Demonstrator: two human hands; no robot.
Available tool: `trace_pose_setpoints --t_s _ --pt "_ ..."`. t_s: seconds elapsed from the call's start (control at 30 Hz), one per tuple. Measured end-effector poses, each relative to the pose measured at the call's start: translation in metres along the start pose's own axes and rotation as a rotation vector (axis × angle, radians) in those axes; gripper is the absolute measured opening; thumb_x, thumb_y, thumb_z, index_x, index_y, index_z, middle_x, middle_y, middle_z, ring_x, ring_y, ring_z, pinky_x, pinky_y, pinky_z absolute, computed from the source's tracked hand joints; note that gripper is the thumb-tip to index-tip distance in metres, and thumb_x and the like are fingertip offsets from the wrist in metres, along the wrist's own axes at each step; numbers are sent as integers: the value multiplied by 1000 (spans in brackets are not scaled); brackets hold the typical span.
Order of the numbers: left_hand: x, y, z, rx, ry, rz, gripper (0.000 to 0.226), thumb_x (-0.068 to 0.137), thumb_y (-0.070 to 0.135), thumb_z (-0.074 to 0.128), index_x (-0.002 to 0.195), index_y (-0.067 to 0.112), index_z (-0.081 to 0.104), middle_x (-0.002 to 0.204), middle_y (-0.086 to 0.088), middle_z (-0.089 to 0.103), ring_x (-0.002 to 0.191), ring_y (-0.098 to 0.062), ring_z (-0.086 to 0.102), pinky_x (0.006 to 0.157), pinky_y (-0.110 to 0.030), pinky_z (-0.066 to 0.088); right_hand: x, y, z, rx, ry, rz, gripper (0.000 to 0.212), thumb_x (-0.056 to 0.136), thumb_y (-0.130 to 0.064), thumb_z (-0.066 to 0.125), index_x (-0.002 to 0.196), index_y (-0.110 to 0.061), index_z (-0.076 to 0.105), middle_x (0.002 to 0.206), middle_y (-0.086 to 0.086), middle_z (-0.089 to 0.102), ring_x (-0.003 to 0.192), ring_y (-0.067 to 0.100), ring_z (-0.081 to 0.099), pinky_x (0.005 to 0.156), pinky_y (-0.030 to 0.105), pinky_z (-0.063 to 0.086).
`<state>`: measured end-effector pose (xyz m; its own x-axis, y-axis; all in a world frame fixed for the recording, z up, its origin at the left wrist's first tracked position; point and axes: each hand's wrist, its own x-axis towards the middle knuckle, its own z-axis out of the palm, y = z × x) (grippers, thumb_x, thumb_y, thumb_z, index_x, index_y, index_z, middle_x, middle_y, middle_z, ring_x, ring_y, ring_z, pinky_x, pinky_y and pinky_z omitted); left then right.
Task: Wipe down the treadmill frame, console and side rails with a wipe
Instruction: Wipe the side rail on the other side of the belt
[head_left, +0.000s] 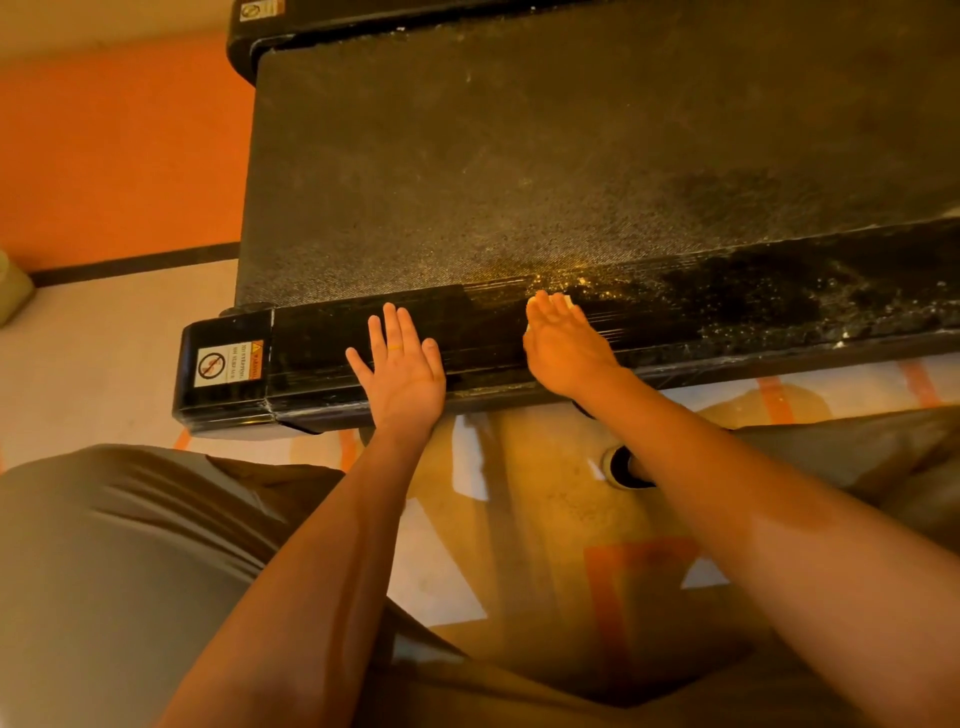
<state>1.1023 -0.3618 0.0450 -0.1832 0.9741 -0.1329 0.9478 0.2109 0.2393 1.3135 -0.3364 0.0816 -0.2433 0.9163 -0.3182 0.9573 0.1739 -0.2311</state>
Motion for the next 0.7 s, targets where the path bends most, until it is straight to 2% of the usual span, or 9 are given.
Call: trace_pose_setpoints --t_s 0.13,0.27,0.43,0.63,0.7 --pt "1 1 -1 10 -13 -3 59 108 40 15 161 17 5 169 -1 -1 155 -23 -7 122 -60 -3 3 -28 17 -4 11 -21 60 108 -29 23 157 0 3 166 17 0 153 32 -2 125 44 3" --pt "1 1 1 8 -4 -2 59 108 40 15 161 17 6 169 -1 0 155 -23 -6 122 -60 -3 -8 3 17 90 22 -11 57 108 -23 24 159 -10 2 167 9 -3 154 26 -6 126 41 4" --pt "1 2 2 2 2 -11 58 108 39 15 161 17 7 169 -1 0 155 -22 -6 122 -59 -3 -23 76 3 98 88 102 54 107 -21 29 158 -11 14 166 7 10 154 23 6 124 43 12" --pt "0 0 -3 -5 -35 9 59 108 40 13 161 17 3 169 -1 -4 155 -22 -9 122 -59 -4 -21 71 7 113 148 149 51 107 -22 27 156 -10 21 164 8 19 152 25 14 122 45 20" --pt "0 -1 -3 -8 -37 13 59 108 40 14 161 17 2 169 -1 -4 155 -22 -10 122 -59 -4 -23 77 5 88 171 142 48 105 -19 33 152 -10 27 159 8 27 147 26 24 117 46 29"
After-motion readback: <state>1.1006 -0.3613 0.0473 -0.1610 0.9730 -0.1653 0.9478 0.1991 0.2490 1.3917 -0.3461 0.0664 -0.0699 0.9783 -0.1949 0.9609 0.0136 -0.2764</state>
